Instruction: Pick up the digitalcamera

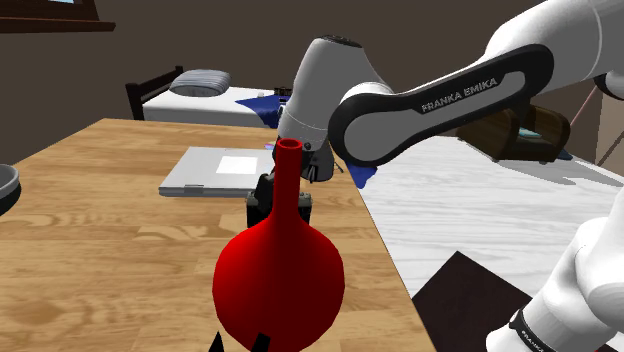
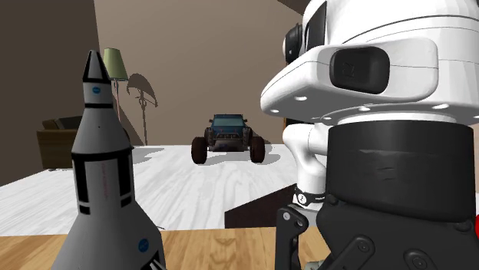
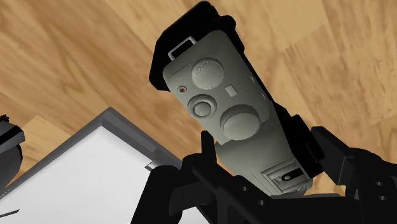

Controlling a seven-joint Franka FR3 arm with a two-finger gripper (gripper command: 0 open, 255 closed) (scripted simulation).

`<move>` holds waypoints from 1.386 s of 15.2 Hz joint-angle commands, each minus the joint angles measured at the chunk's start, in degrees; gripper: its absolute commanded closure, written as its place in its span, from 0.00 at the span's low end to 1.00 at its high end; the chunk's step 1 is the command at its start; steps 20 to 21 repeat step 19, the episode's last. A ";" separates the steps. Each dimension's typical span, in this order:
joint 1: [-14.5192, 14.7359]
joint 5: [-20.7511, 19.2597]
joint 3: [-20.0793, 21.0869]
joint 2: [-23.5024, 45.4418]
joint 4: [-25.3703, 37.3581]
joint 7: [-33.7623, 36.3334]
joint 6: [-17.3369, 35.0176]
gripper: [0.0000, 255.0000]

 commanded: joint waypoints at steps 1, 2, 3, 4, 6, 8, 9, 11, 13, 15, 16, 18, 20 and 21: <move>0.02 0.01 0.02 0.07 -0.07 0.03 -0.02 1.00; 0.00 0.04 0.01 0.03 -0.14 0.00 0.01 1.00; -0.03 0.30 0.03 -0.29 0.30 -0.19 -0.71 1.00; -0.06 0.54 0.05 -0.58 0.77 -0.36 -1.43 1.00; -0.12 0.98 0.08 -1.14 1.74 -0.68 -2.89 1.00; -0.17 1.38 0.09 -1.66 2.75 -0.97 -4.34 1.00; -0.19 1.56 0.10 -1.89 3.28 -1.10 -5.08 1.00; -0.23 1.89 0.10 -2.33 4.37 -1.34 -6.55 1.00; -0.26 2.18 0.09 -2.71 5.52 -1.55 -8.03 1.00; -0.29 2.42 0.09 -3.03 6.71 -1.72 -9.51 1.00; -0.30 2.52 0.08 -3.18 7.33 -1.80 -10.26 1.00; -0.31 2.64 0.07 -3.34 8.06 -1.89 -11.12 1.00; -0.31 2.63 0.07 -3.33 8.06 -1.89 -11.12 1.00; -0.31 2.63 0.07 -3.33 8.06 -1.89 -11.12 1.00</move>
